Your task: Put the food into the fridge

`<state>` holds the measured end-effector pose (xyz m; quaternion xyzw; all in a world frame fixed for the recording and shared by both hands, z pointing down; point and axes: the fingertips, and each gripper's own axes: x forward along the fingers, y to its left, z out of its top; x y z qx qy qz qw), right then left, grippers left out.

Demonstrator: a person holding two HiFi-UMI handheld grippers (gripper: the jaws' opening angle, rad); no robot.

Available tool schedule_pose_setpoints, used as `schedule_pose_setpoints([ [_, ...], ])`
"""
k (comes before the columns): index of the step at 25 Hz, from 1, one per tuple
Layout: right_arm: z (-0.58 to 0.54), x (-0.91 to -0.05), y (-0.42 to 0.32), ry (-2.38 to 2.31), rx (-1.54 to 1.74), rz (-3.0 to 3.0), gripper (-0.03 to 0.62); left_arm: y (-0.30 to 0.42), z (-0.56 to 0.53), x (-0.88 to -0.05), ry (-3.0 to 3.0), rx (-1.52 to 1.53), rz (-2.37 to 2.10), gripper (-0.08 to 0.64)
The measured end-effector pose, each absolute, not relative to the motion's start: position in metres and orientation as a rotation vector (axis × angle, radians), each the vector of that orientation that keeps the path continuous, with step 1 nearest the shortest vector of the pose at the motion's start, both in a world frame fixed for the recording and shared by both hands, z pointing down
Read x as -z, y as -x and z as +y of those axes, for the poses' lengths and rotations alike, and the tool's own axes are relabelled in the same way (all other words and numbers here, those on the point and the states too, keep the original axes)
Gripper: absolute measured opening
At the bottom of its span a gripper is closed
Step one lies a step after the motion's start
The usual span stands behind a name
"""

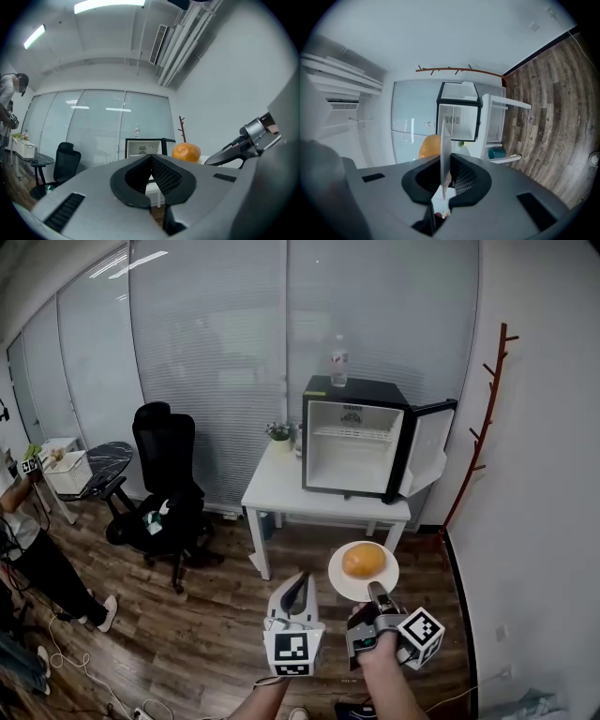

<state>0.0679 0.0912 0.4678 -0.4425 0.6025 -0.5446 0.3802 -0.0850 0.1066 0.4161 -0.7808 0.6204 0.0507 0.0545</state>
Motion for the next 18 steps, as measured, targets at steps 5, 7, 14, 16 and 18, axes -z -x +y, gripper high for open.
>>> schedule_pose_setpoints([
  [5, 0.066, -0.467, -0.057, 1.134, 1.360, 1.524, 0.046, 0.097, 0.078, -0.419, 2.390, -0.164, 1.854, 0.026],
  [7, 0.057, -0.468, -0.053, 1.137, 1.357, 1.519, 0.046, 0.101, 0.067, -0.421, 2.398, -0.163, 1.849, 0.025],
  [14, 0.027, -0.474, -0.060, 1.156, 1.354, 1.496, 0.046, 0.098, 0.031, -0.430, 2.426, -0.153, 1.841, 0.026],
  [16, 0.014, -0.478, -0.063, 1.148, 1.361, 1.487, 0.046, 0.093, 0.016, -0.433, 2.429, -0.140, 1.834, 0.026],
  [18, -0.003, -0.480, -0.066, 1.138, 1.372, 1.480, 0.046, 0.088, -0.001, -0.434, 2.426, -0.122, 1.829, 0.026],
])
